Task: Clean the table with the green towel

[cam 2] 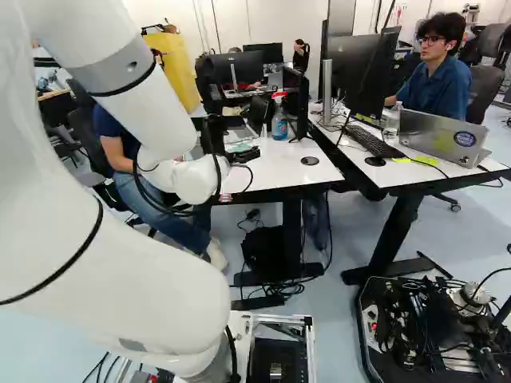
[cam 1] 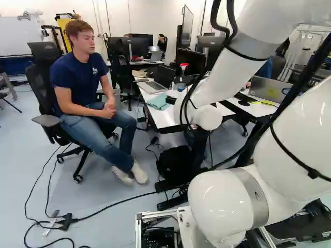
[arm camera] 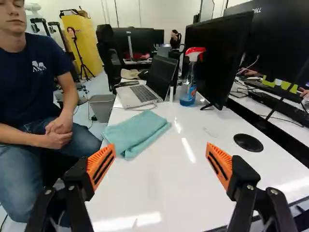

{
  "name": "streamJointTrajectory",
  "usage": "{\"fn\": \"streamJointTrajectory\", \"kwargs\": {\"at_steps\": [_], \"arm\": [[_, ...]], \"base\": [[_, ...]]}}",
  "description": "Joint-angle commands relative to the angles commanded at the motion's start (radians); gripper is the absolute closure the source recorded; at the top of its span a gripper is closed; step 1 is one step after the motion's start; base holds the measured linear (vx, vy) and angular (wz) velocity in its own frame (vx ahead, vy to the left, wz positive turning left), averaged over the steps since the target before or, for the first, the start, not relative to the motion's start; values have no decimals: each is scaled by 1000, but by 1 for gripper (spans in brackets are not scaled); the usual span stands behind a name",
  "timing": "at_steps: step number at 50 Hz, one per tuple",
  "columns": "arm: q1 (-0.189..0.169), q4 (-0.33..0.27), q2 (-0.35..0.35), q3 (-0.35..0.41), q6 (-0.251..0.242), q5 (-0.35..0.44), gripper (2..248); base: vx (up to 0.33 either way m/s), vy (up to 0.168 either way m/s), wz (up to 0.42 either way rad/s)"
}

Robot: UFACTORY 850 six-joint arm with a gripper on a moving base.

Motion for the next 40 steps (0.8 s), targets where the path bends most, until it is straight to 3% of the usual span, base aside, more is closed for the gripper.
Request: {"fn": "streamJointTrajectory", "kwargs": {"at_steps": [40], "arm": [[18,0,-94,-184,0,-20,3]], "base": [[0,0,0]]}}
